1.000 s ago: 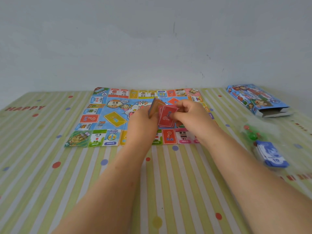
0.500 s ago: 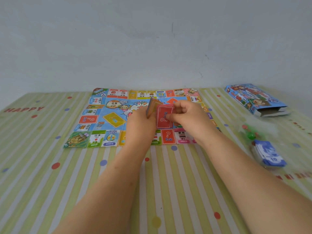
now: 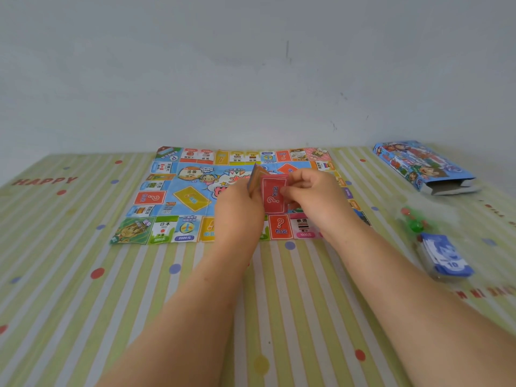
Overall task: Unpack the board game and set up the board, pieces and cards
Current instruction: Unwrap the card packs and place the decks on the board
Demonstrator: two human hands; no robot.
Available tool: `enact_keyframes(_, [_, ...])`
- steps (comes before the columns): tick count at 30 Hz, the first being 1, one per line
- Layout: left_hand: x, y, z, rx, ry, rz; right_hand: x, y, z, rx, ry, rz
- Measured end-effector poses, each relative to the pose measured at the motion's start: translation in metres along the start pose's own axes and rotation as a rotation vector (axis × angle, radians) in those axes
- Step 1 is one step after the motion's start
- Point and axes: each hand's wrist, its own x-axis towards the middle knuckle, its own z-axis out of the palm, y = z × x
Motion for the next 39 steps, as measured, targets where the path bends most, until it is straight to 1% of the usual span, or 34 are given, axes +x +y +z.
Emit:
enact_keyframes(10, [0.01,0.01,0.0,-0.065,0.035,-0.053,0.006,-0.003,-0.006,0.056,0.03,-0.002])
enact_keyframes(12, [0.015,0.014,0.002,-0.092,0.053,-0.07,0.01,-0.003,-0.01,0.054,0.068,-0.003])
enact_keyframes(17, [0.022,0.017,0.01,-0.176,0.093,-0.108,0.022,-0.001,-0.022,0.046,0.24,0.015])
enact_keyframes(20, [0.022,0.018,0.015,-0.193,0.087,-0.071,0.037,0.001,-0.027,-0.065,0.273,0.006])
enact_keyframes(23, [0.022,0.017,0.017,-0.2,0.086,-0.051,0.058,-0.003,-0.029,-0.244,0.24,0.002])
enact_keyframes(30, [0.022,0.016,0.022,-0.198,0.067,-0.03,0.097,-0.019,-0.027,-0.57,0.047,-0.009])
enact_keyframes(36, [0.022,0.016,0.023,-0.223,0.063,-0.058,0.117,-0.018,-0.018,-0.785,-0.072,-0.034])
enact_keyframes(39, [0.023,0.015,0.023,-0.227,0.065,-0.061,0.121,-0.014,-0.015,-0.853,-0.1,-0.043])
